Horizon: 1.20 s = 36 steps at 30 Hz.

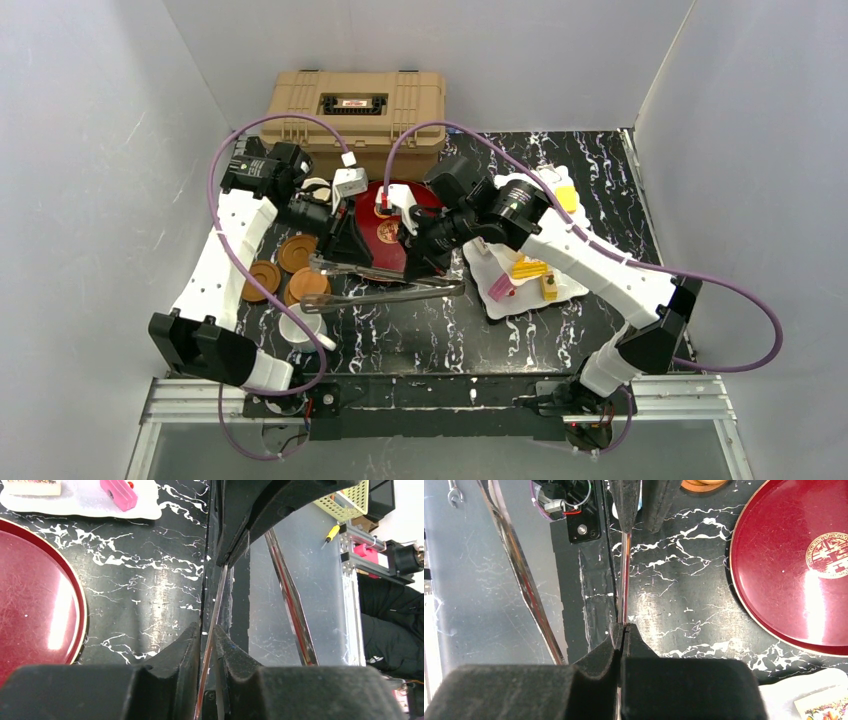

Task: Serve the afternoon tea
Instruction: Pick up the clamp from the center of the board.

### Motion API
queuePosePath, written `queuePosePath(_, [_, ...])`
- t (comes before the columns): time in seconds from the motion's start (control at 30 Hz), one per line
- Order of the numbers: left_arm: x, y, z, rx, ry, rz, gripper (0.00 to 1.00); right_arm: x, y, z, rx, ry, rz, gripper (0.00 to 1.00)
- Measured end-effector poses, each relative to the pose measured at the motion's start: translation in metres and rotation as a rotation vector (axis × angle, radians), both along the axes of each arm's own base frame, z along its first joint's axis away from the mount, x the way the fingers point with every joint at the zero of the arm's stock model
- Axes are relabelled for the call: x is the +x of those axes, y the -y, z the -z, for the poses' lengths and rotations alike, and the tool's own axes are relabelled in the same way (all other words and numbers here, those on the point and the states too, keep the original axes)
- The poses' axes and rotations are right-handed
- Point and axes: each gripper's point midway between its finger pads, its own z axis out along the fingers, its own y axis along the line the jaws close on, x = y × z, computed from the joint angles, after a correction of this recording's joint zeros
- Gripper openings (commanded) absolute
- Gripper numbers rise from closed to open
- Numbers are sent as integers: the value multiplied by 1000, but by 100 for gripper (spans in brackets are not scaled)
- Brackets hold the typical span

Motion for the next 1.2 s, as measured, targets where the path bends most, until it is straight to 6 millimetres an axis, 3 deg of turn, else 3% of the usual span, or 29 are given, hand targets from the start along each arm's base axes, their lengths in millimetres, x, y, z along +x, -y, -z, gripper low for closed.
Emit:
queuePosePath(0.13, [-1,-1,0,-2,51,18,44,0,0,-1,1,2,0,1])
queuePosePath(0.2, [0,-3,-1,9,93,27,55,1,-2,-7,17,10,-3,1])
queuePosePath(0.37, [-2,-7,-9,15,184,39,62,2,-5,-16,46,30,-8,1])
queuePosePath(0.43, [-6,-7,-12,19,217,48,58,2,-5,-16,45,30,-7,1])
queuePosePath(0.5, [-11,-8,-14,25,254,61,48,2,-6,-16,48,32,-8,1])
queuePosePath(0.7, [-12,-7,-9,54,286,102,0,5,-8,-18,55,42,1,1])
queuePosePath(1.03, [-16,-2,-8,58,213,90,0,5,-3,-22,48,52,36,1])
queuePosePath(1.2, [-17,1,-12,37,196,81,0,7,0,-27,50,62,70,23])
